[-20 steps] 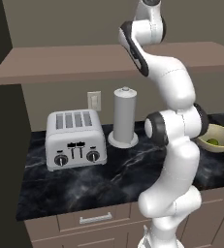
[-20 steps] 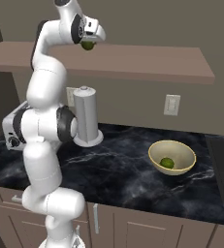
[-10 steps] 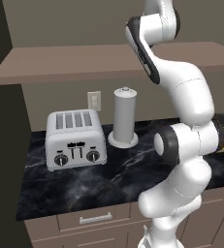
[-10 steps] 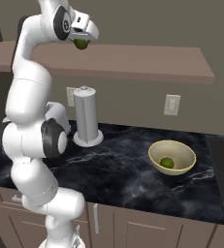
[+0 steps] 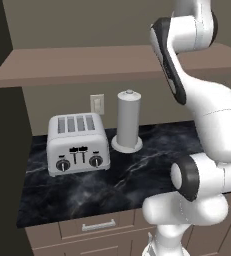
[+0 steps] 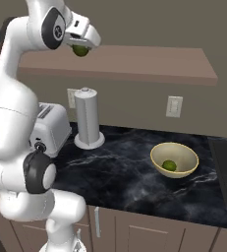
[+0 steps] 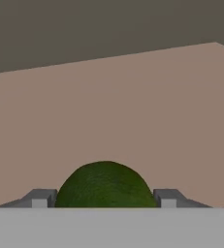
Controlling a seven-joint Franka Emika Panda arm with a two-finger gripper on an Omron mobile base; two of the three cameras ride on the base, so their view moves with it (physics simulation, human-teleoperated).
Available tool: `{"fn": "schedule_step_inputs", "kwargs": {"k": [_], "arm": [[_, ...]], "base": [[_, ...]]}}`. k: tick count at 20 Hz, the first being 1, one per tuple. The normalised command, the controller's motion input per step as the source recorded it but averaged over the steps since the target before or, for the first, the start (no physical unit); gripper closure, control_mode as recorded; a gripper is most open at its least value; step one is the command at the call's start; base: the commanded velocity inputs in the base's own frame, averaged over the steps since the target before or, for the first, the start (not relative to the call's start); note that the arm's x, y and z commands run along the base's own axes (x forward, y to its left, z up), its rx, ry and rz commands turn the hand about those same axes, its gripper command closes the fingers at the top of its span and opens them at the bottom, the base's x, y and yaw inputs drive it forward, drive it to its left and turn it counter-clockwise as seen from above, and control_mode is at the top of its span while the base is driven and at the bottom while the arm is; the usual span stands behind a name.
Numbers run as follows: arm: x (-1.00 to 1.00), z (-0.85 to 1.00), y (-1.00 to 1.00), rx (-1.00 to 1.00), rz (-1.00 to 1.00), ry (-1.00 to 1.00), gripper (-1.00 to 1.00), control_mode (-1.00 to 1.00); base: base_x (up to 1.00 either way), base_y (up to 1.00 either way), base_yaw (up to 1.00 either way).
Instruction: Pick the limes from the cabinet and place them in one bowl. Pick the mushroom from the sink and place it in the other bowl.
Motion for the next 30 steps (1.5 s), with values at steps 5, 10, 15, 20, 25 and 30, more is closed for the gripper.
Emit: {"fn": "schedule_step_inputs", "kwargs": {"k": [5, 10, 15, 20, 25, 30], "arm": [[-1.00, -0.02, -0.14, 0.04, -0.01, -0.01, 1.00, -1.00], [-1.00, -0.10, -0.01, 0.02, 0.00, 0.00, 1.00, -1.00], [-1.00, -0.31, 0.00, 0.00, 0.00, 0.00, 1.00, -1.00], [-1.00, -0.36, 0.00, 0.00, 0.00, 0.00, 1.00, -1.00], [-0.95, -0.65, 0.00, 0.00, 0.00, 0.03, 1.00, -1.00], [-0.27, -0.94, -0.08, -0.01, 0.00, 0.09, 1.00, -1.00]], "base": [[0.00, 0.00, 0.00], [0.00, 0.00, 0.00], [0.00, 0.00, 0.00], [0.00, 0.00, 0.00], [0.00, 0.00, 0.00], [0.00, 0.00, 0.00]]}}
